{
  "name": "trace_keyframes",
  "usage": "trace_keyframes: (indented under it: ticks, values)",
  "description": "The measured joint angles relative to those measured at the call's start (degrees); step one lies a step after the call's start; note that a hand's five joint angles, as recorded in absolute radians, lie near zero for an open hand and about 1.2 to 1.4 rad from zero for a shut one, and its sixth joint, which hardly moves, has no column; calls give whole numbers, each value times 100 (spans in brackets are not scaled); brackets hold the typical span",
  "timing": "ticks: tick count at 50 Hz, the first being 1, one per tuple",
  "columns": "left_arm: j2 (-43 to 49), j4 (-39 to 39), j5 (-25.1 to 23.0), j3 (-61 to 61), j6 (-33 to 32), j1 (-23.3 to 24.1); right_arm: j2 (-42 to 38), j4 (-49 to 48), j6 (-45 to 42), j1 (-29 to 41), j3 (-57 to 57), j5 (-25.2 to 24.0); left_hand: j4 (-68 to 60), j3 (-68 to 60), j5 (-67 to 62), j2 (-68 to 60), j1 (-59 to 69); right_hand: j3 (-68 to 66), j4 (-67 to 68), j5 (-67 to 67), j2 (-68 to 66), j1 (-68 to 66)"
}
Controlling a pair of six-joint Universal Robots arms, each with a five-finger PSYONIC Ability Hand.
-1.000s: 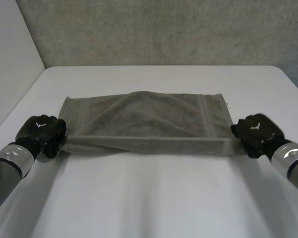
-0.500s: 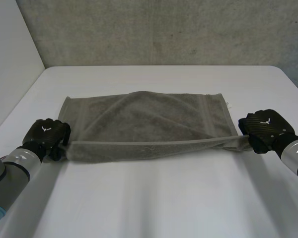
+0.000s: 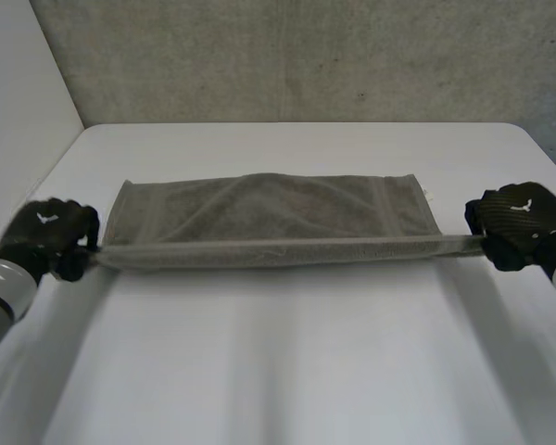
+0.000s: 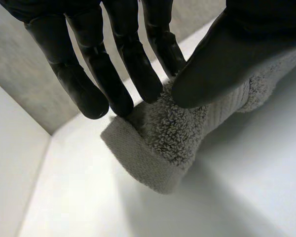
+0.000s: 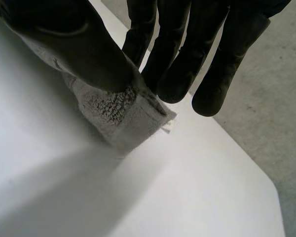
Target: Fold the towel.
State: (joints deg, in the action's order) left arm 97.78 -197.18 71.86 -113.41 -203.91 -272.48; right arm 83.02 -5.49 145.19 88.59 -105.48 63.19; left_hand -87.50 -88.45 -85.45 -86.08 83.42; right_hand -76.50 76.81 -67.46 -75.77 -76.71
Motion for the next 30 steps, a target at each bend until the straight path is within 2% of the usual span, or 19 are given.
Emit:
trace_keyframes:
  ticks: [5,12,18,23,30]
  values:
    - [-744,356,-265,4,-1,-269,473,716,-77,-233,174,-150,0,-4,1,-106,0,0,0,0,0,0]
    - [-1819,1140,-855,40,-20,-573,1275,2051,-402,-772,420,-719,0,-8,-80,-107,14,0,0,-1,0,0]
    - [-2149,1527,-1268,69,-30,-681,1680,2661,-575,-1061,638,-1184,0,-8,-132,-107,15,0,0,-5,-33,0]
    - [-1814,1448,-1386,112,-35,-662,1518,2751,-602,-1058,845,-1373,1,-9,-132,-107,15,-4,0,-5,-49,0]
    - [-265,892,-1256,552,-83,-225,73,2710,-585,-390,1582,-1068,1,-14,-136,-132,16,-5,0,-34,-55,-10]
